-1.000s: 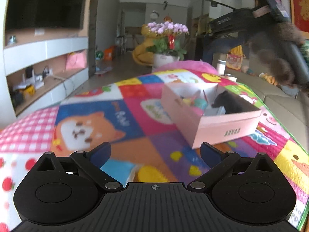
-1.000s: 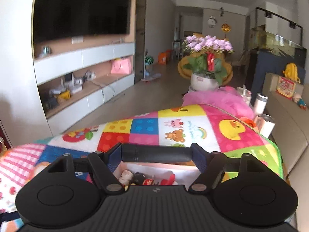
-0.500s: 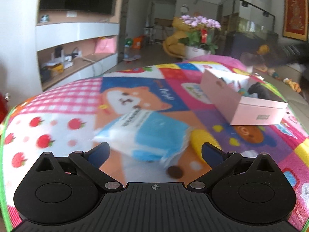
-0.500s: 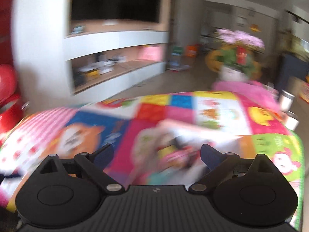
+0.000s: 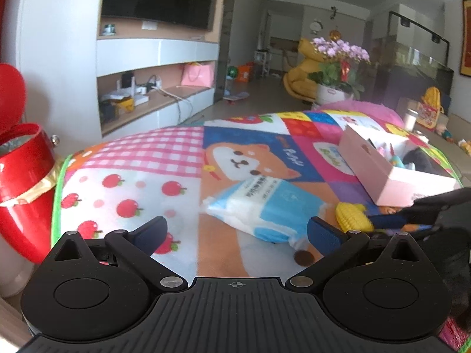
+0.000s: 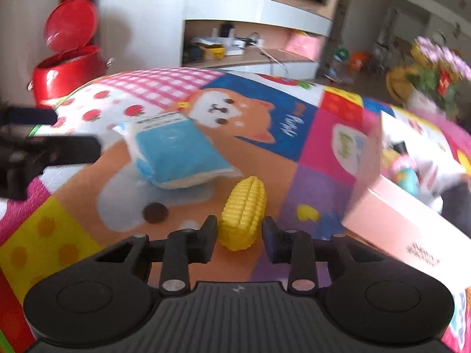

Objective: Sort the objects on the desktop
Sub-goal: 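Move the right tool over the yellow corn toy while the left tool reaches the blue wipes packet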

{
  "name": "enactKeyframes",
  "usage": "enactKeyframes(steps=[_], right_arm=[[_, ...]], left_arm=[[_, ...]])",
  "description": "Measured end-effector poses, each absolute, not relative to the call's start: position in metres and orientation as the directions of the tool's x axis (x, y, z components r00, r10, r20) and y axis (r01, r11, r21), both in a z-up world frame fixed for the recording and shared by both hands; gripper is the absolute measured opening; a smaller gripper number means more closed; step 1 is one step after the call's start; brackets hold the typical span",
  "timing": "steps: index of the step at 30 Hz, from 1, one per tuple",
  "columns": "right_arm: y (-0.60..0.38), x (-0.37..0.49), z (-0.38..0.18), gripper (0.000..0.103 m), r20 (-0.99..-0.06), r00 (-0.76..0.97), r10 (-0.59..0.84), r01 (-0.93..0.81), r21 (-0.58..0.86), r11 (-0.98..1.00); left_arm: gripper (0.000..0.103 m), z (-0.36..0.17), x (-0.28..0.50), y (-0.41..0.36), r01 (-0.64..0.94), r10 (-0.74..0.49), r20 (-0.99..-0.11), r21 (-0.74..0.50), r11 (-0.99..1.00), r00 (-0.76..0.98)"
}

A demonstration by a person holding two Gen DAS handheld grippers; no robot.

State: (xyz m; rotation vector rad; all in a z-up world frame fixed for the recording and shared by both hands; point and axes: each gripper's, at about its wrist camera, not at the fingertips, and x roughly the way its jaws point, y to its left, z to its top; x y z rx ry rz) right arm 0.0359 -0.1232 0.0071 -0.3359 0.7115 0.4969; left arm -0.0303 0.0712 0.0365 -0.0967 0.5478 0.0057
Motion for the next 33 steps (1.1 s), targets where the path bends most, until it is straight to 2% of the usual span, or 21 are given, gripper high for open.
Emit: enactKeyframes(steps=[5, 10, 15, 18, 20, 21, 22, 23, 25, 28, 33], right_arm=[[-0.173, 0.011, 0.021, 0.032, -0.65, 0.705, 0.282, -0.459, -0.116, 0.881], [-0.234, -0.015, 0.021, 0.032, -0.604, 0.788, 0.118, -0.28, -0.181, 0.943], [-0.272, -0.028, 0.008, 0.032, -0.627, 0.775, 0.077, -0.197, -0.124, 0.973], [-0.281, -0.034, -0.001, 0.033, -0.62, 0.781, 0.074, -0.168, -0.095, 0.981], [-0.285, -0.035, -0.006, 0.043, -0.609, 0.79, 0.069, -0.15, -0.082, 0.985], [-0.286, -0.037, -0.008, 0.055, -0.602, 0.796, 0.063, -0.138, -0.079, 0.987], [-0.288, -0.037, -0.009, 0.061, -0.599, 0.798, 0.059, -0.127, -0.073, 0.989], [-0.29, -0.038, -0.008, 0.062, -0.596, 0.801, 0.066, -0.123, -0.057, 0.991], [-0.296, -0.041, -0.006, 0.077, -0.571, 0.817, 0.075, -0.106, -0.022, 0.994], [-0.303, -0.045, -0.005, 0.084, -0.551, 0.83, 0.085, -0.086, 0.024, 0.996], [-0.309, -0.047, -0.005, 0.088, -0.548, 0.831, 0.096, -0.069, 0.07, 0.995]], left_arm=[[0.103, 0.028, -0.014, 0.052, 0.014, -0.066, -0.563, -0.096, 0.995, 0.824], [0.103, 0.027, 0.015, 0.038, -0.002, -0.102, -0.583, -0.175, 0.985, 0.806], [0.103, 0.011, 0.069, 0.03, -0.086, -0.016, -0.659, -0.122, 0.989, 0.752], [0.103, 0.005, 0.089, 0.023, -0.079, 0.02, -0.673, -0.058, 0.995, 0.739], [0.103, 0.004, 0.095, 0.016, -0.064, 0.042, -0.665, -0.009, 0.998, 0.745], [0.103, 0.004, 0.096, 0.013, -0.06, 0.052, -0.66, 0.011, 0.998, 0.749], [0.103, 0.004, 0.096, 0.01, -0.054, 0.061, -0.656, 0.031, 0.998, 0.752], [0.101, 0.004, 0.096, 0.007, -0.044, 0.066, -0.654, 0.05, 0.998, 0.754], [0.094, 0.004, 0.093, 0.001, -0.015, 0.069, -0.649, 0.089, 0.996, 0.758], [0.085, 0.006, 0.086, -0.006, 0.02, 0.067, -0.639, 0.127, 0.992, 0.766], [0.072, 0.012, 0.069, -0.018, 0.099, 0.019, -0.63, 0.151, 0.983, 0.776]])
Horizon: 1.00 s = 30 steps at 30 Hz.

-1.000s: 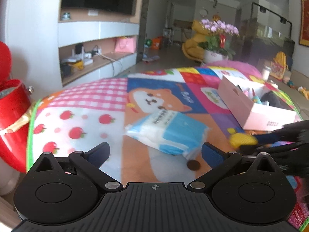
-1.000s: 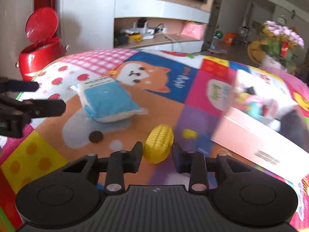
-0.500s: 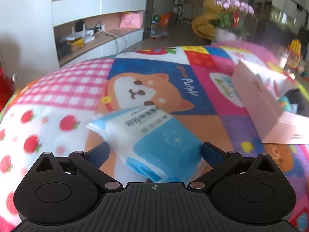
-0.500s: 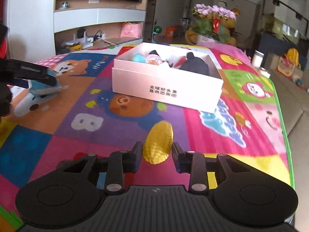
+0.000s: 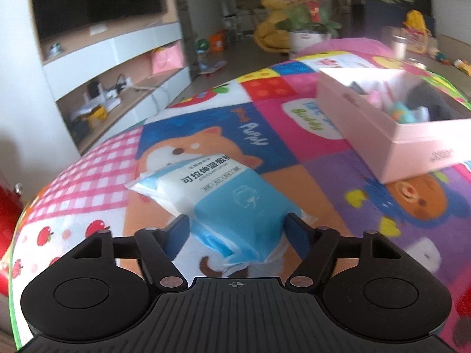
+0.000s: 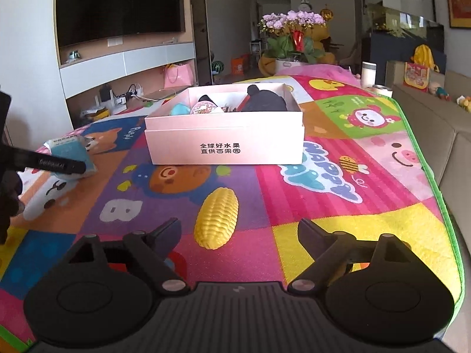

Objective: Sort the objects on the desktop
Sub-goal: 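Move the right tool over the yellow corn toy while the left tool reaches the blue wipes packet, then grasp the yellow corn toy with the right tool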

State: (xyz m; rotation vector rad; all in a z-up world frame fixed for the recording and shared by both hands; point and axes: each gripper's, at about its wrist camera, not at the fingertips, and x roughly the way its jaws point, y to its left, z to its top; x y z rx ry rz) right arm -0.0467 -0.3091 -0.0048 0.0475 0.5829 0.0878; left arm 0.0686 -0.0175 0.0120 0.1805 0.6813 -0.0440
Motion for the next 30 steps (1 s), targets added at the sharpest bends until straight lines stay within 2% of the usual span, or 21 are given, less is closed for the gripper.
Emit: enactKeyframes(steps=[7, 12, 13, 14, 15, 18, 22, 30], right_arm=[[-0.31, -0.051, -0.004, 0.097, -0.526, 0.845, 0.092, -0.063, 0.074, 0.995], [-0.308, -0.05, -0.004, 0.098, -0.534, 0.841, 0.087, -0.062, 0.064, 0.996], [-0.308, -0.05, -0.004, 0.098, -0.536, 0.84, 0.085, -0.061, 0.063, 0.996], [-0.308, -0.05, -0.004, 0.098, -0.538, 0.839, 0.084, -0.06, 0.062, 0.996], [-0.308, -0.049, -0.005, 0.099, -0.54, 0.837, 0.083, -0.059, 0.061, 0.996], [-0.308, -0.047, -0.005, 0.1, -0.548, 0.833, 0.079, -0.055, 0.06, 0.997], [-0.306, -0.045, -0.006, 0.1, -0.561, 0.826, 0.059, -0.036, 0.052, 0.998], [-0.317, -0.044, -0.008, 0.101, -0.568, 0.823, 0.022, 0.041, 0.099, 0.994]], left_arm=[[0.064, 0.027, 0.008, -0.044, 0.299, -0.217, -0.63, 0.025, 0.954, 0.746], [0.068, 0.022, -0.024, -0.063, 0.426, -0.35, -0.628, -0.032, 0.904, 0.696], [0.069, 0.02, -0.027, -0.066, 0.433, -0.359, -0.628, -0.039, 0.9, 0.69], [0.074, 0.018, -0.028, -0.069, 0.437, -0.363, -0.63, -0.042, 0.899, 0.686], [0.084, 0.017, -0.028, -0.072, 0.437, -0.363, -0.632, -0.043, 0.898, 0.685], [0.095, 0.013, -0.027, -0.078, 0.447, -0.386, -0.629, -0.068, 0.892, 0.675], [0.099, 0.013, -0.024, -0.094, 0.46, -0.403, -0.623, -0.077, 0.884, 0.67], [0.1, 0.007, -0.015, -0.118, 0.467, -0.322, -0.632, 0.071, 0.881, 0.705]])
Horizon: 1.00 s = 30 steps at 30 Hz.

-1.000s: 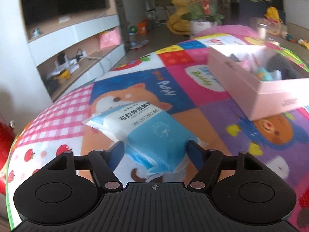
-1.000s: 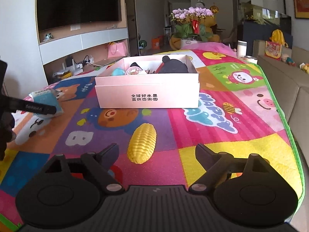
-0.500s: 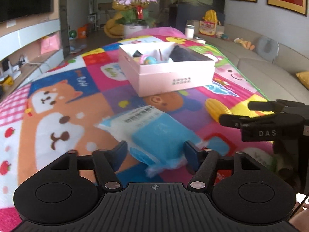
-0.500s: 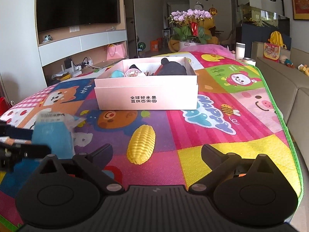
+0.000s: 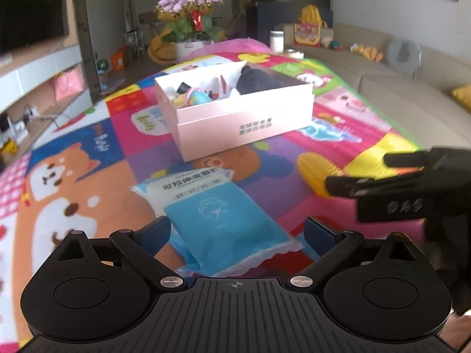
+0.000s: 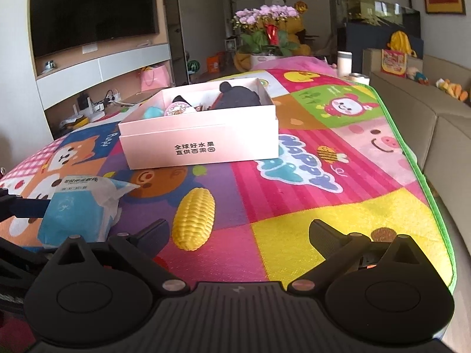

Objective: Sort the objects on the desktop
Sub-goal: 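Grasp the yellow corn toy with the right tool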

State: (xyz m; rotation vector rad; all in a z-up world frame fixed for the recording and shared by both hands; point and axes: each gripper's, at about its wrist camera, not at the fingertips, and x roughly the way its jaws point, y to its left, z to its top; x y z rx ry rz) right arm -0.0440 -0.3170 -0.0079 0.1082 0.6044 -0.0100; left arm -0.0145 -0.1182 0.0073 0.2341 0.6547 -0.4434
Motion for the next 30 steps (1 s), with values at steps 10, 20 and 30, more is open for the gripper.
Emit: enactKeyframes(steps=[10, 20, 30], right_arm=[[-0.317, -0.043, -0.009, 0.103, -0.578, 0.815, 0.034, 0.033, 0.106, 0.994], [-0.309, -0.039, -0.01, 0.103, -0.612, 0.791, -0.003, 0.026, 0.028, 0.999], [-0.3, -0.035, -0.009, 0.098, -0.558, 0.804, -0.205, 0.058, -0.27, 0.961]], left_arm=[[0.101, 0.002, -0.011, -0.056, 0.264, -0.132, -0.628, 0.121, 0.957, 0.767], [0.102, -0.005, -0.021, -0.044, 0.286, -0.235, -0.621, -0.019, 0.958, 0.748], [0.103, -0.006, -0.023, -0.044, 0.31, -0.283, -0.6, -0.06, 0.949, 0.748]])
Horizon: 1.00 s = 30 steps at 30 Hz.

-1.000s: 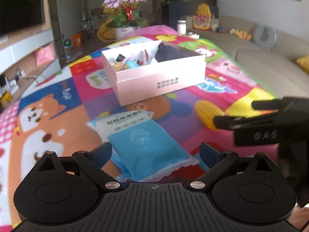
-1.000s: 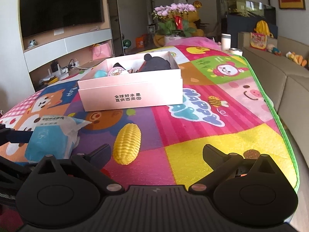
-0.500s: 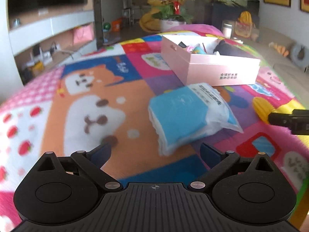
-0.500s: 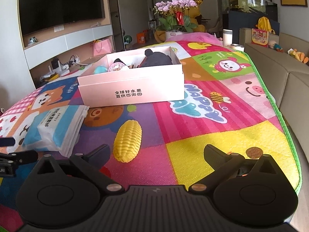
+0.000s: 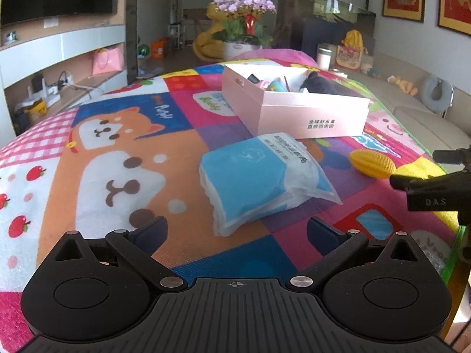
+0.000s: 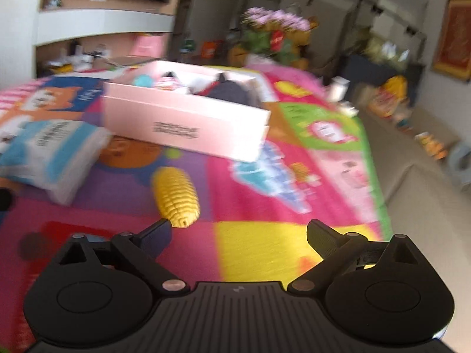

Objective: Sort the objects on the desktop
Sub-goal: 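Grasp the yellow corn toy with the right tool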

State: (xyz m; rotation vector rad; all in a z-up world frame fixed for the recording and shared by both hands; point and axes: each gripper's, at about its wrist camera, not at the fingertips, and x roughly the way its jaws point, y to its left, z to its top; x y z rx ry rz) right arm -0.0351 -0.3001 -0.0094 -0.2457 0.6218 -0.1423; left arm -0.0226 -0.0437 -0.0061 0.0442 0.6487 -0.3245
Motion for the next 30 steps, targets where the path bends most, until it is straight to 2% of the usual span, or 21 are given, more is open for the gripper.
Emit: enactKeyframes(steps=[6, 8, 10, 12, 18, 21, 25, 30], right_arm=[[-0.309, -0.023, -0.009, 0.093, -0.535, 0.792, -0.295, 0.15, -0.297, 0.943], [-0.313, -0.023, -0.004, 0.093, -0.552, 0.803, -0.227, 0.118, -0.226, 0.967], [-0.316, -0.026, 0.001, 0.093, -0.576, 0.812, -0.097, 0.032, -0.122, 0.992], [-0.312, -0.025, 0.003, 0.093, -0.585, 0.81, -0.036, -0.032, -0.106, 0.994], [-0.293, -0.014, 0.0, 0.093, -0.59, 0.807, 0.036, -0.155, -0.152, 0.976], [-0.281, -0.002, -0.002, 0.091, -0.612, 0.791, 0.017, -0.178, -0.203, 0.963], [-0.274, 0.002, -0.003, 0.089, -0.636, 0.769, 0.07, -0.214, -0.153, 0.965], [-0.264, 0.009, -0.005, 0.087, -0.617, 0.784, 0.066, -0.218, -0.175, 0.96]], left_arm=[[0.103, -0.006, -0.023, -0.044, 0.31, -0.283, -0.597, -0.059, 0.949, 0.751], [0.103, -0.006, -0.023, -0.044, 0.31, -0.284, -0.597, -0.062, 0.949, 0.75], [0.103, -0.006, -0.022, -0.043, 0.306, -0.283, -0.6, -0.066, 0.95, 0.748], [0.103, -0.006, -0.021, -0.043, 0.301, -0.281, -0.605, -0.07, 0.951, 0.745], [0.103, -0.008, -0.02, -0.043, 0.293, -0.275, -0.616, -0.075, 0.953, 0.738], [0.103, -0.008, -0.019, -0.042, 0.287, -0.271, -0.62, -0.077, 0.955, 0.737], [0.103, -0.009, -0.018, -0.041, 0.28, -0.27, -0.628, -0.086, 0.956, 0.73], [0.103, -0.009, -0.019, -0.041, 0.278, -0.267, -0.63, -0.084, 0.957, 0.729]])
